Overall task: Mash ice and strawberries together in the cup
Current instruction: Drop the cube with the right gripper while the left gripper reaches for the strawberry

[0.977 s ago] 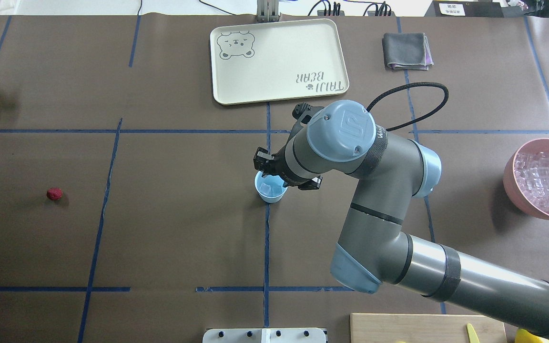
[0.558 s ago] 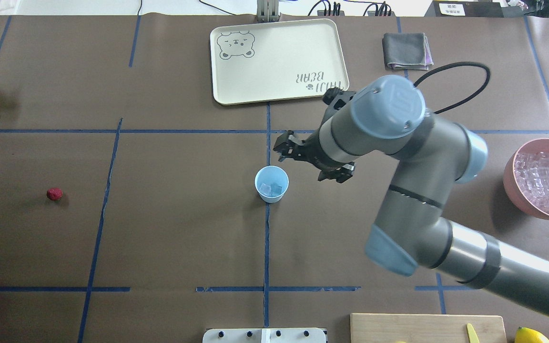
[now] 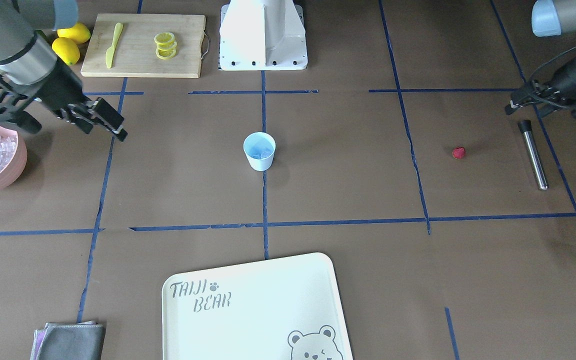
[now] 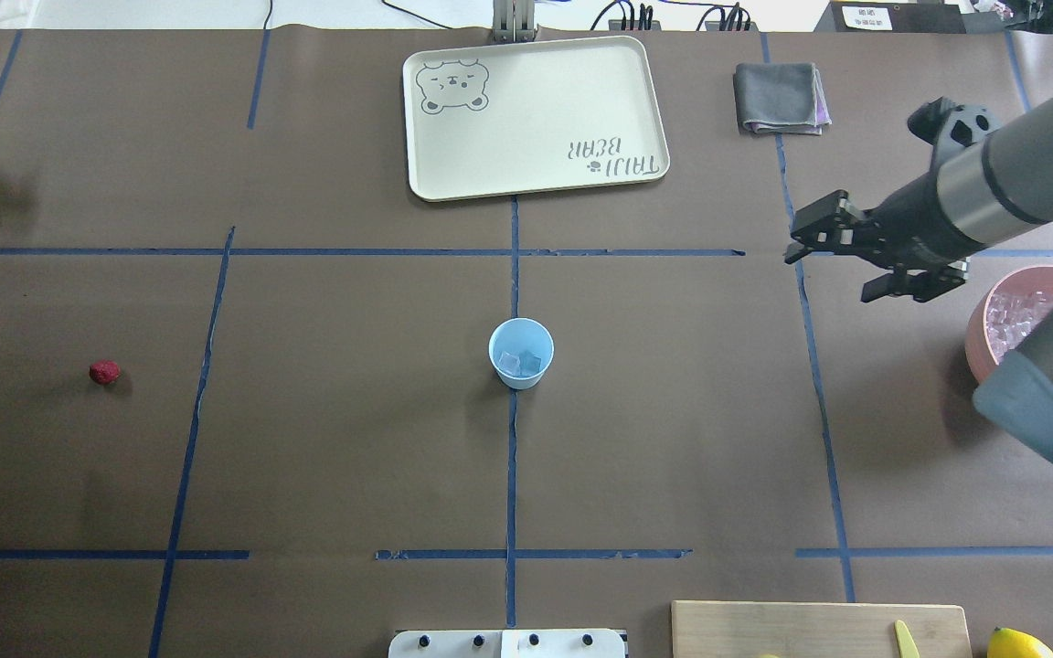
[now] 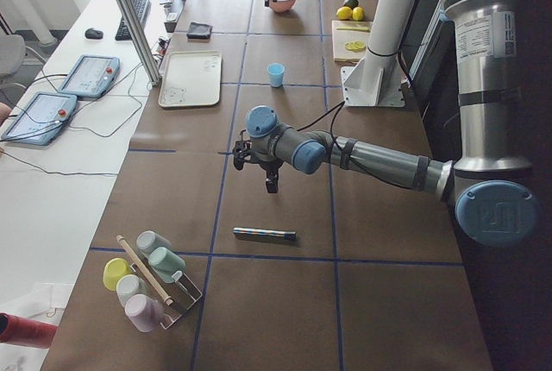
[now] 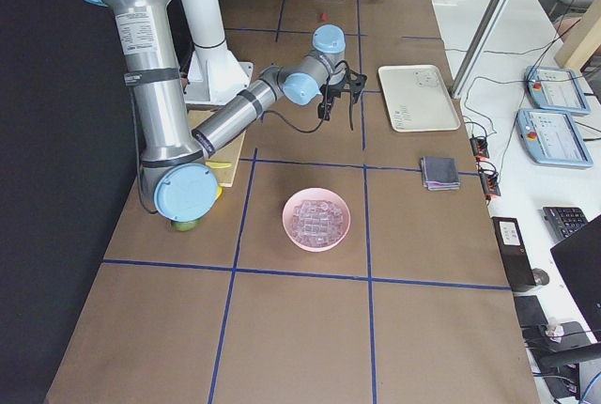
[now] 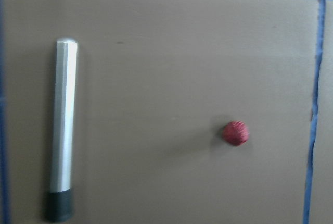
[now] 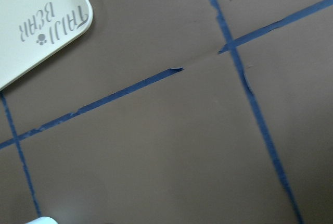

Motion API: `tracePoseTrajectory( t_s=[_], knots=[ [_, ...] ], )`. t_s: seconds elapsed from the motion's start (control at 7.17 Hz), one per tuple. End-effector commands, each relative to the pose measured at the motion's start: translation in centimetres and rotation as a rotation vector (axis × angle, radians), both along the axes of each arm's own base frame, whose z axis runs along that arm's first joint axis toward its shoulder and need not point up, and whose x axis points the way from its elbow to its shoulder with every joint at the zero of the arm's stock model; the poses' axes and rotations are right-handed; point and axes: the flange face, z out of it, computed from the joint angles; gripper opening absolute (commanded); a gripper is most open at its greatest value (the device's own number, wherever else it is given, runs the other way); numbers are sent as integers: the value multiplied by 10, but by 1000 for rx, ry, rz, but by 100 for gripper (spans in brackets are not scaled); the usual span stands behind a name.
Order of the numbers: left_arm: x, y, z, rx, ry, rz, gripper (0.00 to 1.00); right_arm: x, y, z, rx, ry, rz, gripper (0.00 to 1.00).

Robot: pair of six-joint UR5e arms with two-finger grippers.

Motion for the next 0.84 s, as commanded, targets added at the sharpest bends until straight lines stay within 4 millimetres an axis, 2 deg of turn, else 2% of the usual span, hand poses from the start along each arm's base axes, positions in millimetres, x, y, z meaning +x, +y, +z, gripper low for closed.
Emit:
tracePoseTrajectory(
  t_s=[0.0, 0.14, 0.28, 0.42, 0.7],
  knots=[
    [98, 1, -8, 36, -91, -75, 100, 100, 7, 70, 106, 55, -75, 100],
    [117, -9, -7, 36, -97, -72, 100, 134, 8, 91, 149, 74, -87, 100],
    [121, -10, 6, 27, -120, -76, 100, 148, 6, 104, 176, 94, -98, 100],
    [127, -10, 13, 45, -112, -76, 100, 159, 3, 116, 182, 107, -98, 100],
    [135, -8, 23, 16, -118, -84, 100, 159, 2, 119, 182, 111, -99, 100]
  ],
)
